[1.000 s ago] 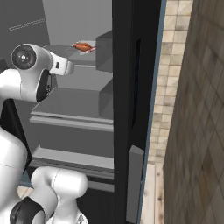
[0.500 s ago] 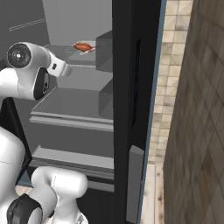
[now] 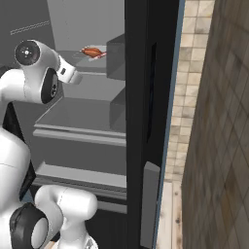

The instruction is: Place the tupperware containing the steak and sweet potato meal in the microwave. Close the microwave door and press the start button to reheat the meal.

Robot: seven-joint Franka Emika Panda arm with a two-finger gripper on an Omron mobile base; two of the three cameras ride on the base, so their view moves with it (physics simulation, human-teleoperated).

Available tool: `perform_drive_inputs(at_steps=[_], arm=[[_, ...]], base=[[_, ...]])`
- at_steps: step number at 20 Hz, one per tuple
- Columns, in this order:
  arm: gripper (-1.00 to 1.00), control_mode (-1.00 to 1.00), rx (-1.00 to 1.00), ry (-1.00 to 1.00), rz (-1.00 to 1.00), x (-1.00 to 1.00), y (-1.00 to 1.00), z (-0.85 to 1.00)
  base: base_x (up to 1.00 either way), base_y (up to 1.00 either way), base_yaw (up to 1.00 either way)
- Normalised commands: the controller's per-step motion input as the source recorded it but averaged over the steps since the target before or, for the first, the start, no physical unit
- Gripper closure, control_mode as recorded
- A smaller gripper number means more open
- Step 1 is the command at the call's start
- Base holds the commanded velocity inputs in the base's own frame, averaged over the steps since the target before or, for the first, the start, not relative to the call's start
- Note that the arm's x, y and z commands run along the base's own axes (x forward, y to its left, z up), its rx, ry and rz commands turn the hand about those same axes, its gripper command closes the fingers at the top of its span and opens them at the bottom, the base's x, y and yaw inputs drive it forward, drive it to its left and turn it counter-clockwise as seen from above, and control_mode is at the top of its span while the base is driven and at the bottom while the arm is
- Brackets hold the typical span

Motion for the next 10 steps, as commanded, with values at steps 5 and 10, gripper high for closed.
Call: perform_drive_inputs(at_steps=[5,10], arm=[[-1.00,-1.00,0.00,0.17,0.00,0.33,0.00,0.00],[-1.00,-1.00,0.03,0.10,0.00,0.38,0.00,0.01]], base=[[0.00,0.00,0.00],[0.00,0.00,0.00]])
